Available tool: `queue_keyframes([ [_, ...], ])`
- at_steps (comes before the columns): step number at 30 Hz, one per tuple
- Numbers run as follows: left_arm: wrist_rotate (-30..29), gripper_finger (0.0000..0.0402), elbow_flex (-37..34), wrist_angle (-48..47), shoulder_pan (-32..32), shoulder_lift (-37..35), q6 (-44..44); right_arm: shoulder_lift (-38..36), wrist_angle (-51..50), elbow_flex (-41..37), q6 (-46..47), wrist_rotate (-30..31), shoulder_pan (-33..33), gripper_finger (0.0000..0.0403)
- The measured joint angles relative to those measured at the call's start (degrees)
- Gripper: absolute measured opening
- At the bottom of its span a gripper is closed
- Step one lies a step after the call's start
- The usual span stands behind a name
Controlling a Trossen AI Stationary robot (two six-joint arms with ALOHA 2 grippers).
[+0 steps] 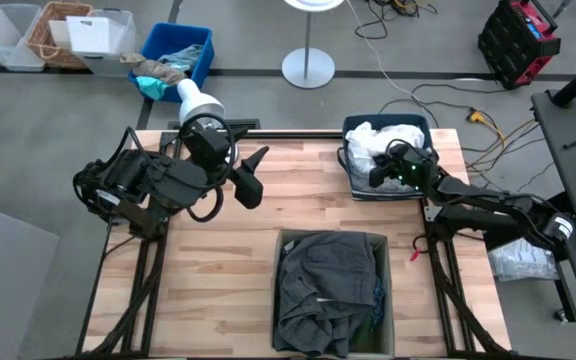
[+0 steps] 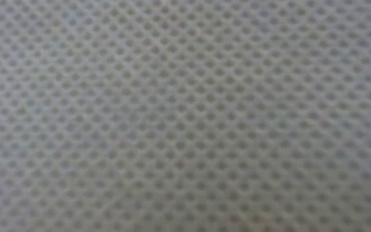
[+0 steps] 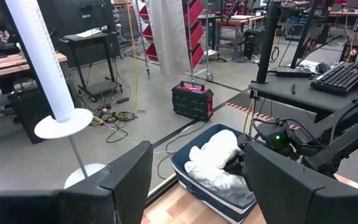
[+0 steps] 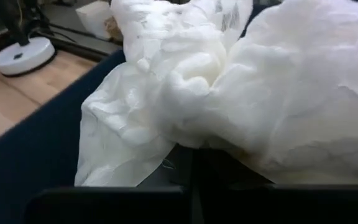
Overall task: Sort clothes
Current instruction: Put the white blouse into the blue laundry organizer
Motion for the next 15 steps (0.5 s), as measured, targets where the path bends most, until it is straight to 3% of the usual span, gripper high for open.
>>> queue_keyframes([
  [15, 0.0, 0.0232, 0.0, -0.02, 0.09, -0.02, -1.91, 13.06, 2.44, 1.97, 1.67, -0.96, 0.04, 0.0009],
])
